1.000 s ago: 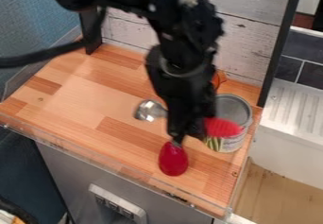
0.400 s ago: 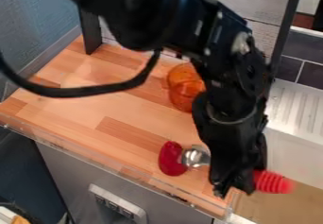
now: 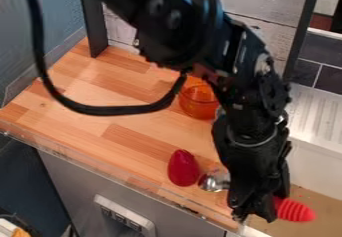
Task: Take the red-handled spoon and move the red object to the center of the wooden table
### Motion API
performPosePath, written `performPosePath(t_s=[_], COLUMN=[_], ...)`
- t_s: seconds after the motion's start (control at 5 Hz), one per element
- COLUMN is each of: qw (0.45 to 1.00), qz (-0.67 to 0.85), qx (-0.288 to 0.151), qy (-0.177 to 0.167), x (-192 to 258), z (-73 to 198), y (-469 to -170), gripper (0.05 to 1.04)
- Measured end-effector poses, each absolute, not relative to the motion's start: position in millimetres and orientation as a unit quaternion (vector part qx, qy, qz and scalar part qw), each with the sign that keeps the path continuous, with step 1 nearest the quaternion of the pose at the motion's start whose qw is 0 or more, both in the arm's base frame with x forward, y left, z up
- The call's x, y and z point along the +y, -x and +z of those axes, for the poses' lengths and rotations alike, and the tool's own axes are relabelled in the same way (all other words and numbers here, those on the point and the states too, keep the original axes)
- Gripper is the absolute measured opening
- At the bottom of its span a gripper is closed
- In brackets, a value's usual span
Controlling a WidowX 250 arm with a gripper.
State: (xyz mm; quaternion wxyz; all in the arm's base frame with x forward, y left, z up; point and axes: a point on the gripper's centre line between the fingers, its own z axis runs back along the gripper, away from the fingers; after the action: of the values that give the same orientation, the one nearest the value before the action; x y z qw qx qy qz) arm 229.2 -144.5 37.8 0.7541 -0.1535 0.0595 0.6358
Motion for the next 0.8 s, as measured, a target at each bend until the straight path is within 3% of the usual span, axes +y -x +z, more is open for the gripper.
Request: performPosePath(t_s=[0.2, 0.8], qw=[0.748, 0.703], qz=[0.646, 0.700], qx=[0.063, 0.043], qy=[0.139, 0.118], x=[-134, -84], z=[24, 15], y=[-233, -248], gripper=[0.364, 0.364])
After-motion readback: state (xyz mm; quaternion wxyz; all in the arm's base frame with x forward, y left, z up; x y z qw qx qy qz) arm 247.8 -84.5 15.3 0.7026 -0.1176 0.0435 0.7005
